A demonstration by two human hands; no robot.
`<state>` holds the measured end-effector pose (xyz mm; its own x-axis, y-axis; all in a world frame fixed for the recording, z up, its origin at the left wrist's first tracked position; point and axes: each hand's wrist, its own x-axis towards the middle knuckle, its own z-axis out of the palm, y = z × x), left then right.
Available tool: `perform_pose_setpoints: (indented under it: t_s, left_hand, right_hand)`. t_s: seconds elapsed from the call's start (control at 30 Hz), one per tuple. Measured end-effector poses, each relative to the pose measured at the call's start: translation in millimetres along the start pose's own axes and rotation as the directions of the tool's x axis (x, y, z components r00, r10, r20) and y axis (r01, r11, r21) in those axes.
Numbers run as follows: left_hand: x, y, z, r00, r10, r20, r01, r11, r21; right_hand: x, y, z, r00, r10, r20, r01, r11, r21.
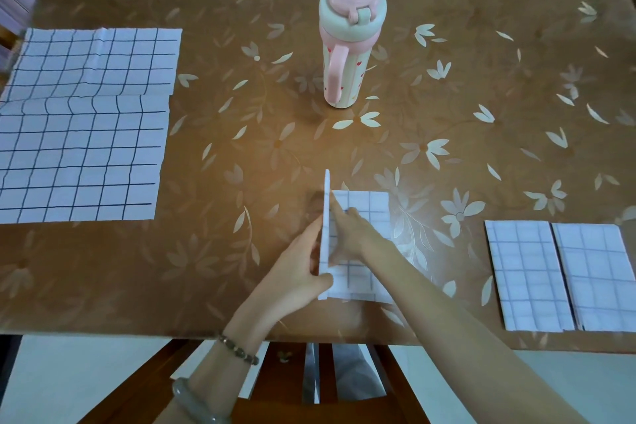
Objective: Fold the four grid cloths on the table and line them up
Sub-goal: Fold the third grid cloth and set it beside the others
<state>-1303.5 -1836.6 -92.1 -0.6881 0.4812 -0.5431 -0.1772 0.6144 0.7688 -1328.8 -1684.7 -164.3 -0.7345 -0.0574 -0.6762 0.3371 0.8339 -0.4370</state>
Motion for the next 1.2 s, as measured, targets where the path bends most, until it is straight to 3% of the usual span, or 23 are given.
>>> perform_pose_setpoints:
  t_s: [0.1, 0.2, 0.3, 0.4, 0.53, 0.73, 0.83, 0.9, 0.97, 1.07, 1.2]
  left_hand:
    - [8, 7, 17, 1.0, 0.003, 0.014, -0.004, 1.0, 0.028]
    - [17, 14, 34, 0.998, -0.027, 0.052, 0.025, 0.999, 0.041]
    - [27, 22, 51, 0.998, -0.035, 0.058, 0.033, 0.999, 0.034]
    - [38, 25, 67, 0.997, -0.042, 0.067, 0.038, 0.997, 0.064]
    - [51, 21, 83, 0.995, -0.052, 0.089, 0.038, 0.988, 0.15]
    - [58, 12, 96, 0.995, -0.05, 0.09, 0.04, 0.993, 0.108]
    - [56, 5, 79, 0.997, 0.05, -0.057, -0.039, 0.981, 0.19]
    - [57, -6, 60, 0.95, 0.198, -0.24, -0.1, 0.924, 0.368]
    - [64, -21, 44, 0.895, 0.33, -0.299, -0.123, 0.828, 0.547]
    - [79, -37, 38, 0.898, 0.41, -0.159, -0.185, 0.68, 0.71]
    - [91, -53, 40, 0.922, 0.388, -0.002, -0.214, 0.515, 0.83]
  right_hand:
    - [-3, 18, 1, 0.996, -0.066, -0.053, 0.081, 0.926, 0.368]
    - [-23, 41, -4, 0.983, 0.06, -0.176, 0.085, 0.696, 0.713]
    - [-39, 63, -4, 0.901, 0.285, -0.327, 0.148, 0.505, 0.85]
    - [-48, 72, -4, 0.854, 0.414, -0.314, 0.104, 0.456, 0.884]
    - [-50, 68, -1, 0.861, 0.401, -0.314, 0.052, 0.544, 0.838]
    - [-44, 68, -1, 0.819, 0.458, -0.346, 0.006, 0.597, 0.802]
    - [-41, 70, -1, 0.802, 0.474, -0.362, -0.03, 0.639, 0.769]
    - [-40, 69, -2, 0.787, 0.473, -0.396, -0.041, 0.68, 0.732]
    - [-41, 68, -1, 0.776, 0.462, -0.428, -0.038, 0.713, 0.7]
    - [-40, 66, 3, 0.773, 0.431, -0.465, -0.044, 0.768, 0.639]
    - [-35, 71, 10, 0.757, 0.359, -0.546, -0.063, 0.871, 0.486]
